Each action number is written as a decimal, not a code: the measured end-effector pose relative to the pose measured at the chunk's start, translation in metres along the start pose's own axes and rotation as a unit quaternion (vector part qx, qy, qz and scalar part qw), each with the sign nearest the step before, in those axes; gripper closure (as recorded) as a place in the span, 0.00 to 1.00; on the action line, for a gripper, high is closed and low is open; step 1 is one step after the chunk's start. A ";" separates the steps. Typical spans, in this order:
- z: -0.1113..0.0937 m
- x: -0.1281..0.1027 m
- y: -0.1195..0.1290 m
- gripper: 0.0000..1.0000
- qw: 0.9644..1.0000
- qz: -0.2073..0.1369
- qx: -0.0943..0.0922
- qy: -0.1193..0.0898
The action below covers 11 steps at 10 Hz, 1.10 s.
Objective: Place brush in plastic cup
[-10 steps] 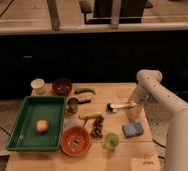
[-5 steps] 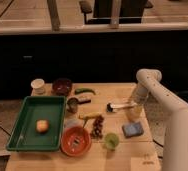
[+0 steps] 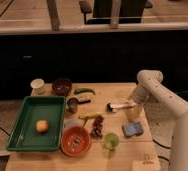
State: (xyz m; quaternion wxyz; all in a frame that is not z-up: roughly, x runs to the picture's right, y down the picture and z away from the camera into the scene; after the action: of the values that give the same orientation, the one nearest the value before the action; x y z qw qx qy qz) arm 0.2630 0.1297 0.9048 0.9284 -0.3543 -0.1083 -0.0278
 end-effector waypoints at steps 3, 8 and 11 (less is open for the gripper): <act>0.003 -0.010 -0.002 0.20 1.000 -0.027 0.010 0.001; 0.010 -0.019 -0.008 0.33 0.999 -0.047 0.013 0.003; 0.014 -0.023 -0.010 0.63 0.998 -0.054 0.012 0.003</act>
State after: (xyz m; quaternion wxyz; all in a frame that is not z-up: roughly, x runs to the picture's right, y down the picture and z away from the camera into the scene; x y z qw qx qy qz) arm 0.2370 0.1313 0.9165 0.9299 -0.3368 -0.1253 -0.0778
